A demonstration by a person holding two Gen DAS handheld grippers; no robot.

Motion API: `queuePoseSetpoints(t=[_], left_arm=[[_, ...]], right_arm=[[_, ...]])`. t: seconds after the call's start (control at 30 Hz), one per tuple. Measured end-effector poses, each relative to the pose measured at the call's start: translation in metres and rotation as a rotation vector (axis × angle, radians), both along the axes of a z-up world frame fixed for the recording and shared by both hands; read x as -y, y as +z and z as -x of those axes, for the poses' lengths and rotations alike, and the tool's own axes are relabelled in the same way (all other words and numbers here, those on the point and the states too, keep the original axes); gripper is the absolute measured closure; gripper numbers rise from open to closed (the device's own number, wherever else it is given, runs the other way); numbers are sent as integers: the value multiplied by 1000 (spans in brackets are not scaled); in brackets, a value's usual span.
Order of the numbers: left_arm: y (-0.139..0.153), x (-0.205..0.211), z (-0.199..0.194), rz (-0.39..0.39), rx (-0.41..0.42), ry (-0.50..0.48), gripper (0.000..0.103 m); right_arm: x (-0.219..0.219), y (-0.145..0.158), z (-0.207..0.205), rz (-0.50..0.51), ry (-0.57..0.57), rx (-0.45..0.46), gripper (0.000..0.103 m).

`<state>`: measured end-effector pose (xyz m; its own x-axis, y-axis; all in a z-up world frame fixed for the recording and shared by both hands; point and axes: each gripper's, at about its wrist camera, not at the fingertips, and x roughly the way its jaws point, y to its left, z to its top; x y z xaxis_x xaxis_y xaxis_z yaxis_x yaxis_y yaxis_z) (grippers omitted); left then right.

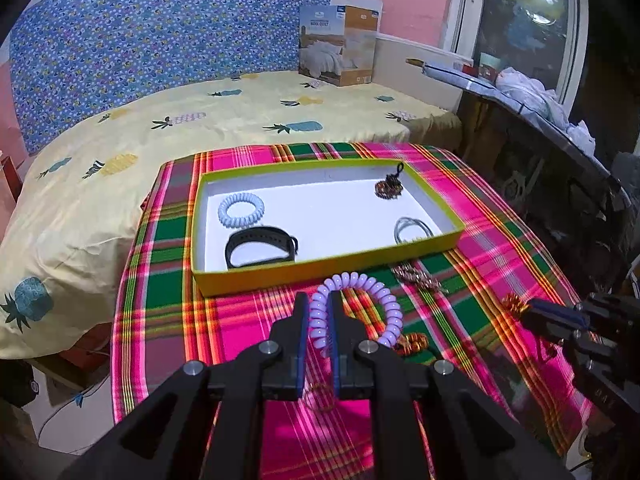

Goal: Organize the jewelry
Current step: 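Lower the lavender coil into the box with the left tool while the right tool drops the tassel there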

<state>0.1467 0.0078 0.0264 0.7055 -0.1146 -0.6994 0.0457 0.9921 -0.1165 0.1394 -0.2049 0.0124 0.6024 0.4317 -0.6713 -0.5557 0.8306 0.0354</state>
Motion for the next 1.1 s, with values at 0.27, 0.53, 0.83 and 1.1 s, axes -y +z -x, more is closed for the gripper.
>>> queuePoseSetpoints(t=[0.27, 0.53, 0.83, 1.1], left_arm=[[11, -9, -29, -11, 19, 19, 93], [11, -12, -67, -25, 15, 25, 93], [-8, -19, -121, -24, -35, 38, 93], [-34, -23, -155, -31, -99, 56, 93]], right_arm=[[-9, 16, -40, -14, 0, 31, 98], [-24, 21, -90, 17, -4, 59, 98], [-42, -3, -151, 70, 1, 4, 98], [-50, -28, -188, 88, -10, -76, 98]])
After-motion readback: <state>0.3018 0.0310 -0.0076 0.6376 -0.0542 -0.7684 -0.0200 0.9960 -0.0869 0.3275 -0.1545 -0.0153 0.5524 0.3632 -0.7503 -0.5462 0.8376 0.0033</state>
